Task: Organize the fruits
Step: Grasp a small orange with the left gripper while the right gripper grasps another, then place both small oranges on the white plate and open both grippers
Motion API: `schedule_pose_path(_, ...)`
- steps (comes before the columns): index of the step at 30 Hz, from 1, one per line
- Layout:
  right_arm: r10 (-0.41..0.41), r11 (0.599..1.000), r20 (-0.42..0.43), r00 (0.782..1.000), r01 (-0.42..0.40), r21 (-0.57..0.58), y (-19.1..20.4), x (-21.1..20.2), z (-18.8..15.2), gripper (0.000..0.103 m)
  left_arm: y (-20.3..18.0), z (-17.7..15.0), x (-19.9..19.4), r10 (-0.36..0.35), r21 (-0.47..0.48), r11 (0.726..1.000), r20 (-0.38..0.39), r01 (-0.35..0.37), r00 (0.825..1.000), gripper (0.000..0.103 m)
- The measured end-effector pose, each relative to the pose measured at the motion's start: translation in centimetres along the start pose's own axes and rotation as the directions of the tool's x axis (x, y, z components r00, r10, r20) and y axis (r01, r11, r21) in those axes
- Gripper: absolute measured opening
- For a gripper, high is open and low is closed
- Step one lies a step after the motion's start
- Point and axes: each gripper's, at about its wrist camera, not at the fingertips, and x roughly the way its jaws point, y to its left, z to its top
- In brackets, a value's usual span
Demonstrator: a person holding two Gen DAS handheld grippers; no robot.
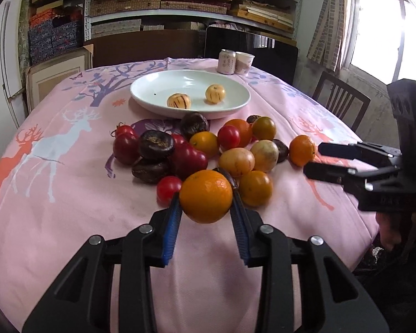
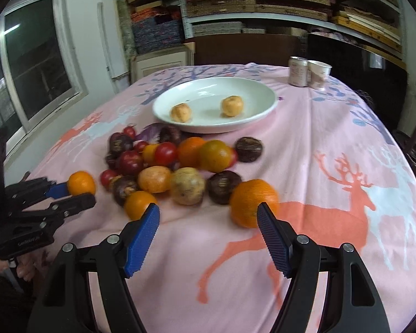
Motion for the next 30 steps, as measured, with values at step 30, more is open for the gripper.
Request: schedule_pose_path(30,0.014,0.999,0.062,0.998,-0.017,0.048,-1.2,-0.1,4.6,0.038,1.8,4.8,0.4,-0.019,-0.034,0.999,0.012,0.019,1.0,0.035)
